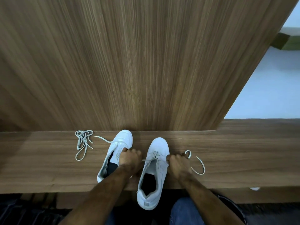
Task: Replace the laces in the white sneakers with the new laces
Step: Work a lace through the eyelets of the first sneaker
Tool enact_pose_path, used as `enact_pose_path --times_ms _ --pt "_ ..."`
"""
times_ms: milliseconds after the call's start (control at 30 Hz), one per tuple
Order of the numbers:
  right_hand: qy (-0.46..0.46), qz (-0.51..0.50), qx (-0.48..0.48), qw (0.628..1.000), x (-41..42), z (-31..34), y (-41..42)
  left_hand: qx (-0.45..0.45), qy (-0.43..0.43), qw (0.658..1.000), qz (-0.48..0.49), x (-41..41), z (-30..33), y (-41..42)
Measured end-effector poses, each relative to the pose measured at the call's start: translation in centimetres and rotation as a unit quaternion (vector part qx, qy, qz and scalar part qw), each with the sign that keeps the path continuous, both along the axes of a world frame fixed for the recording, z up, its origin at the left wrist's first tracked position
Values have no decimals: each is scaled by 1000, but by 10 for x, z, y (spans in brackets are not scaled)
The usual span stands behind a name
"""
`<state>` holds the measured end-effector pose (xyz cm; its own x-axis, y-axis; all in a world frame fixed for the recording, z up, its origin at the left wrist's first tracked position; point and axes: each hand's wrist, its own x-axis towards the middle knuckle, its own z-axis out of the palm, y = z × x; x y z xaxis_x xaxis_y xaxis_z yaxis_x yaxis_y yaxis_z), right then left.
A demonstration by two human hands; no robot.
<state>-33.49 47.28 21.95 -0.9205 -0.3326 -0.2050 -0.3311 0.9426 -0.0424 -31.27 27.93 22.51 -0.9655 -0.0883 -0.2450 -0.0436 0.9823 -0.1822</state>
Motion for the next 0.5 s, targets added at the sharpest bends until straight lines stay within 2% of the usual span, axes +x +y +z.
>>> enact_pose_path --times_ms 67,133,167,200,233,300,367,433,500 --pt "-11 -9 -28 1000 0 2 4 5 2 1000 1 0 0 3" --pt "-63 -59 -128 988 -2 2 8 18 8 1000 17 2 1 4" --pt "-109 -101 -205 967 -4 2 10 29 13 999 27 3 1 4" --pt "-164 -159 -301 926 -5 6 14 43 23 998 36 4 3 6" --pt "-215 -211 -402 865 -6 11 16 61 42 996 43 5 5 7" --pt "-261 -266 -546 750 -11 26 20 147 118 981 48 5 8 11" --pt "-269 -275 -620 683 -14 48 19 279 172 943 58 7 13 20" --pt "-265 -272 -680 627 -18 66 13 400 158 902 35 9 19 31" --pt "-269 -271 -731 566 -21 78 1 533 119 838 19 12 26 49"
